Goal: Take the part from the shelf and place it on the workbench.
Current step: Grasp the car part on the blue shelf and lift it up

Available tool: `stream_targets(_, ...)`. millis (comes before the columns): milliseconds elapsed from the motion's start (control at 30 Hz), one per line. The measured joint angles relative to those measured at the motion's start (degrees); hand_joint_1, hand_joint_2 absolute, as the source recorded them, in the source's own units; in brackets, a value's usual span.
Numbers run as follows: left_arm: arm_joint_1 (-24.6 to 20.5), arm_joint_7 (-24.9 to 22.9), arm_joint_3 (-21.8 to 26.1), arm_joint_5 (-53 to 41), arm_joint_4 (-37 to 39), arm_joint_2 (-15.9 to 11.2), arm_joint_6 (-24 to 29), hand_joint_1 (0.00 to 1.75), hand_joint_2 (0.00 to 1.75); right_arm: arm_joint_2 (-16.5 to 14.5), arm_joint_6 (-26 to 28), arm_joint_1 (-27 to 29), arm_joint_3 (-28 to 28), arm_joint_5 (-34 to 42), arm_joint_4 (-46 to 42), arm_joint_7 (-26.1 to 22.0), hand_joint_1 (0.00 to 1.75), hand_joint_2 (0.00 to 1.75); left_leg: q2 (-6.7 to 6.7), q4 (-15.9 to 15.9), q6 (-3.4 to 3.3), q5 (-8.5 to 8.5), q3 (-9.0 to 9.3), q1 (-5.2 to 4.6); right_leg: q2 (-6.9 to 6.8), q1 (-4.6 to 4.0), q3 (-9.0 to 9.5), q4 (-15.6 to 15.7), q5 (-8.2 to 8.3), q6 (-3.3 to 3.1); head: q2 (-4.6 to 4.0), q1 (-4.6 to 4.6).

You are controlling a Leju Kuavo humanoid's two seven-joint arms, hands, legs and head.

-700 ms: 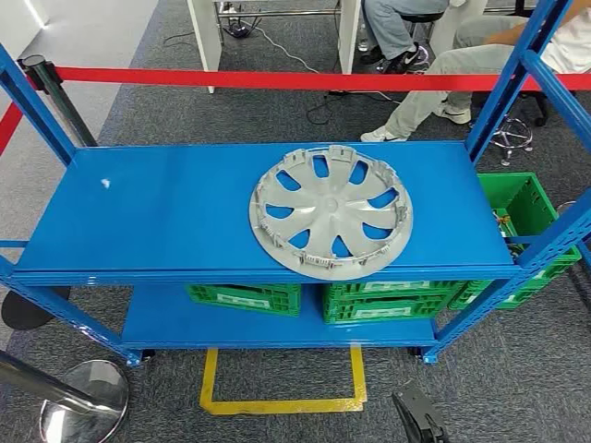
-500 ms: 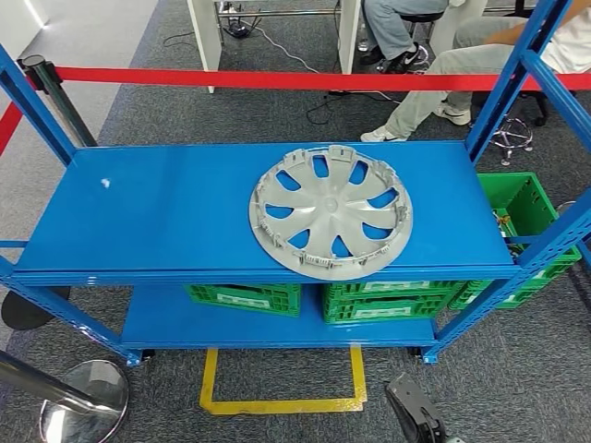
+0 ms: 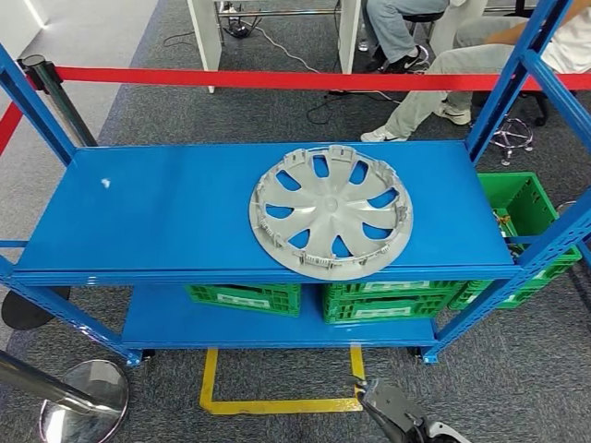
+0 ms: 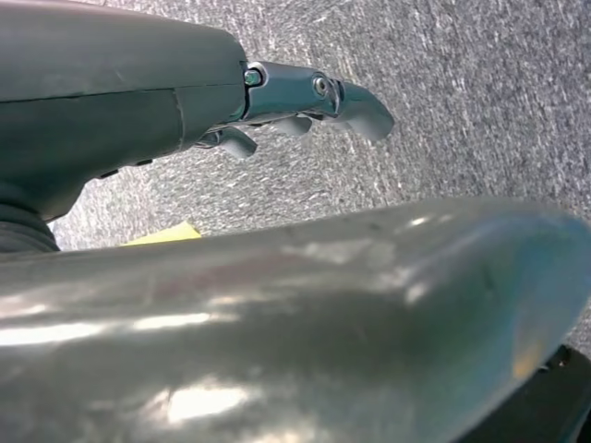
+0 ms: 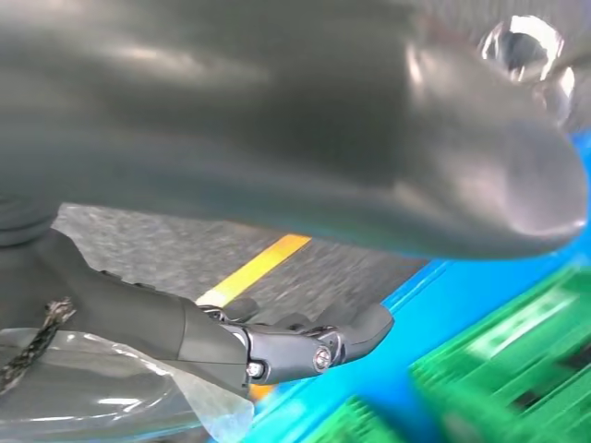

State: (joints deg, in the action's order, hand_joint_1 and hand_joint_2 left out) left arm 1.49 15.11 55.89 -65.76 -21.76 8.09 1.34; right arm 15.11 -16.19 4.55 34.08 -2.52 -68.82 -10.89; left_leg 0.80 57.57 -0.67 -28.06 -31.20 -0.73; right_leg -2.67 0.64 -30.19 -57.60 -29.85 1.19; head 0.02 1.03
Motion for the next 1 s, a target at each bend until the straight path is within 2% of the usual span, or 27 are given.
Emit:
stream_targets(267, -1.37, 1.43, 0.00, -1.45, 4.45, -1.43, 1.82, 0.00, 0.00, 4.46, -2.74, -2.10, 10.27, 2.58, -8.58, -5.09, 0.00, 0.00, 0.00, 0.00, 0.00, 0.00, 0.00, 0.00, 0.00, 0.00, 0.00, 0.00, 0.00, 0.00, 0.00, 0.00)
stream_targets(400, -1.88, 1.91, 0.00, -1.78, 6.00, -1.84, 2.55, 0.00, 0.00, 4.87, -4.32, -2.91, 12.25, 0.98, -12.87, -9.45, 0.00, 1.75, 0.00, 0.00, 0.00, 0.00, 0.00, 0.00, 0.00, -0.01, 0.00, -0.01, 0.00, 0.00, 0.00, 0.01)
stream_targets(533, -2.17, 2.10, 0.00, -1.78, 6.97, -2.02, 2.68, 0.00, 0.00, 4.83, -3.94, -3.42, 12.76, -1.29, -16.63, -11.83, 0.00, 1.75, 0.00, 0.00, 0.00, 0.00, 0.00, 0.00, 0.00, -0.01, 0.00, -0.01, 0.00, 0.00, 0.00, 0.00)
stream_targets(700, -2.33, 2.12, 0.17, -1.63, 7.68, -2.07, 2.80, 0.00, 0.00, 4.15, 0.66, -3.59, 12.39, -6.18, -21.17, -11.19, 0.00, 1.75, 0.00, 0.00, 0.00, 0.00, 0.00, 0.00, 0.01, 0.00, 0.00, -0.01, 0.00, 0.00, 0.00, 0.01)
stream_targets(800, -2.35, 2.12, 0.45, -1.29, 7.83, -2.06, 2.95, 0.00, 0.00, 4.04, 5.89, -4.12, 11.80, -9.66, -23.93, -9.35, 0.00, 1.75, 0.00, 0.00, 0.00, 0.00, 0.00, 0.00, 0.01, 0.00, 0.00, -0.01, 0.00, 0.00, 0.00, 0.00)
stream_targets(1000, -2.28, 2.12, 0.90, -0.62, 7.86, -1.81, 3.47, 0.00, 0.00, 3.64, 20.00, -5.63, 10.63, -19.81, -29.29, -7.26, 0.00, 1.75, 0.00, 0.00, -0.01, 0.01, 0.00, 0.00, 0.01, 0.00, 0.00, -0.01, 0.01, 0.00, 0.00, 0.00)
